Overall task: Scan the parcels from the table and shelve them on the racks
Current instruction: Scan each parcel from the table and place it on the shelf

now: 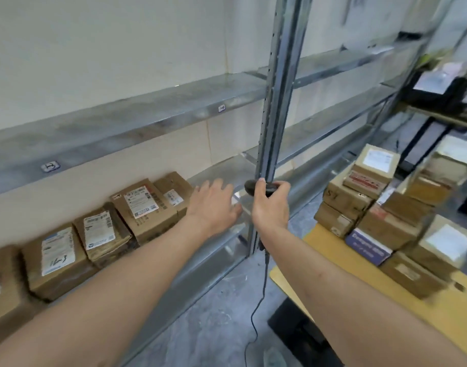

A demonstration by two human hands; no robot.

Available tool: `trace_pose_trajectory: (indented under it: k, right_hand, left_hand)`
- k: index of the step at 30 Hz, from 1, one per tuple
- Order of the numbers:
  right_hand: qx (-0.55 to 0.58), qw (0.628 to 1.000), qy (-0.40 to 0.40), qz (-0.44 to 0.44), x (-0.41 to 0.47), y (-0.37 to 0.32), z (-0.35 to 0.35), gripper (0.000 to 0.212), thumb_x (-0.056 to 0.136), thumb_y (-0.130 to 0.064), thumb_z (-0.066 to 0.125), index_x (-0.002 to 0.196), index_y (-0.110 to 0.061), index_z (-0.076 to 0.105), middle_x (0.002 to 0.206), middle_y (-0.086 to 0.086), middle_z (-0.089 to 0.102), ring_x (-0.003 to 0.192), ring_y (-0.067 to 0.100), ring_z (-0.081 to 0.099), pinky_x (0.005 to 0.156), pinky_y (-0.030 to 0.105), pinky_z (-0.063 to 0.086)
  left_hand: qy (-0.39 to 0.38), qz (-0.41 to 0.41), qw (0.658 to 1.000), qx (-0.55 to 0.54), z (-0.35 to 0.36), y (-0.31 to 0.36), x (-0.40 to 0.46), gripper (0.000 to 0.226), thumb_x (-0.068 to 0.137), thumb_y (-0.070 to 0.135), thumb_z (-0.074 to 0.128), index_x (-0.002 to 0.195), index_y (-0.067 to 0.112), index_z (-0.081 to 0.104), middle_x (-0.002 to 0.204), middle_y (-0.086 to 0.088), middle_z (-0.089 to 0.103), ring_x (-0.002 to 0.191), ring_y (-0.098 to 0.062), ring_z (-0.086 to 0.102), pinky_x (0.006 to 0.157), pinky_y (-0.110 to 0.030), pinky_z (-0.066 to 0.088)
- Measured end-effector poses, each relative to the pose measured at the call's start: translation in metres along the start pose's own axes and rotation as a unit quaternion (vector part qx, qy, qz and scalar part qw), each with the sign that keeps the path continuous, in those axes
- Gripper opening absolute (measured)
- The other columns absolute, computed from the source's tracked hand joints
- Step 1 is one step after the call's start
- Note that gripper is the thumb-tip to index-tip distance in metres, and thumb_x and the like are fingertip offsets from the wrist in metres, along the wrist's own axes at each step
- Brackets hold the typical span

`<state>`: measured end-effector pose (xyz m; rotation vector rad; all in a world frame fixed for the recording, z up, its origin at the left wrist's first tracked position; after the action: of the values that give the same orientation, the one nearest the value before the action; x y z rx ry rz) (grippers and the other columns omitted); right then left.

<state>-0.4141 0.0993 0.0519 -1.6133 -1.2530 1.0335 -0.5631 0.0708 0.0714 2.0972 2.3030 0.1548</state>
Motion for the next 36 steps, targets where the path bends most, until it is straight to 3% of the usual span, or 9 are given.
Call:
trace_pose_trajectory:
  k: [4,8,14,18,21,23,26,36]
  right_hand:
    - [-0.009,0.998,0.058,0.002,-0.027,0.008,-0.061,0.033,0.107,-0.055,0.043,0.119,-0.024,0.041,0.094,-0.005,0.060,0.091,0.027,0.061,0.075,0.040,0.042]
    - [0.016,0.992,0.119,0.036,-0.046,0.029,-0.125,0.033,0.107,-0.054,0.043,0.122,-0.025,0.041,0.094,-0.007,0.058,0.083,0.019,0.059,0.078,0.041,0.047]
    - [0.030,0.978,0.197,0.062,-0.064,0.063,-0.218,0.030,0.107,-0.055,0.043,0.118,-0.027,0.041,0.096,-0.001,0.064,0.080,0.016,0.059,0.065,0.037,0.038]
    - [0.038,0.968,0.237,0.079,-0.069,0.093,-0.283,0.030,0.107,-0.054,0.045,0.119,-0.026,0.043,0.095,-0.008,0.058,0.080,0.010,0.054,0.075,0.038,0.040]
    - [0.043,0.962,0.256,0.083,-0.065,0.113,-0.331,0.029,0.107,-0.050,0.048,0.122,-0.024,0.046,0.095,-0.011,0.057,0.091,0.020,0.058,0.081,0.040,0.046]
    - [0.033,0.961,0.258,0.092,-0.061,0.129,-0.363,0.030,0.106,-0.049,0.048,0.123,-0.024,0.046,0.101,-0.004,0.063,0.094,0.023,0.061,0.076,0.039,0.045]
    - [0.029,0.962,0.251,0.101,-0.051,0.152,-0.407,0.028,0.106,-0.049,0.048,0.123,-0.027,0.045,0.106,-0.003,0.065,0.089,0.017,0.061,0.063,0.034,0.039]
    - [0.018,0.962,0.240,0.126,-0.010,0.211,-0.521,0.025,0.104,-0.055,0.045,0.113,-0.031,0.044,0.097,-0.006,0.065,0.086,0.019,0.067,0.069,0.039,0.050]
  left_hand:
    - [0.014,0.072,0.997,0.003,-0.013,0.050,-0.018,0.048,0.100,0.055,0.045,0.130,0.020,0.055,0.133,-0.011,0.057,0.125,-0.034,0.053,0.104,-0.050,0.046]
    - [0.027,0.142,0.989,0.005,-0.018,0.107,-0.032,0.054,0.100,0.058,0.043,0.134,0.019,0.055,0.139,-0.010,0.055,0.127,-0.033,0.053,0.105,-0.048,0.045]
    - [0.006,0.219,0.976,0.004,-0.015,0.201,-0.048,0.056,0.100,0.062,0.040,0.131,0.018,0.055,0.136,-0.010,0.055,0.126,-0.035,0.051,0.104,-0.051,0.046]
    - [-0.001,0.253,0.967,-0.002,-0.008,0.273,-0.062,0.055,0.100,0.060,0.042,0.134,0.019,0.055,0.139,-0.010,0.054,0.128,-0.034,0.051,0.106,-0.050,0.045]
    - [-0.004,0.264,0.964,-0.012,0.002,0.327,-0.066,0.054,0.098,0.061,0.044,0.131,0.021,0.057,0.137,-0.009,0.056,0.125,-0.034,0.054,0.102,-0.048,0.047]
    - [-0.011,0.265,0.964,-0.015,0.010,0.362,-0.067,0.052,0.097,0.062,0.045,0.127,0.021,0.057,0.135,-0.008,0.057,0.123,-0.034,0.054,0.100,-0.048,0.048]
    - [-0.029,0.266,0.963,-0.015,0.026,0.414,-0.070,0.054,0.096,0.063,0.045,0.128,0.021,0.056,0.136,-0.008,0.056,0.123,-0.034,0.054,0.099,-0.049,0.049]
    - [-0.071,0.239,0.968,-0.029,0.067,0.525,-0.059,0.059,0.098,0.061,0.046,0.138,0.018,0.054,0.138,-0.009,0.055,0.125,-0.033,0.052,0.098,-0.046,0.047]
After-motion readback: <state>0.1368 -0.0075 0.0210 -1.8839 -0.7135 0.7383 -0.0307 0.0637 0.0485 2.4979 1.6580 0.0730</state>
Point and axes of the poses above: each hand's wrist, its own x-axis towards the middle knuckle, its own z-axis out of the palm, y = z × x, the point moved 7 cm from there along x, towards the middle knuckle
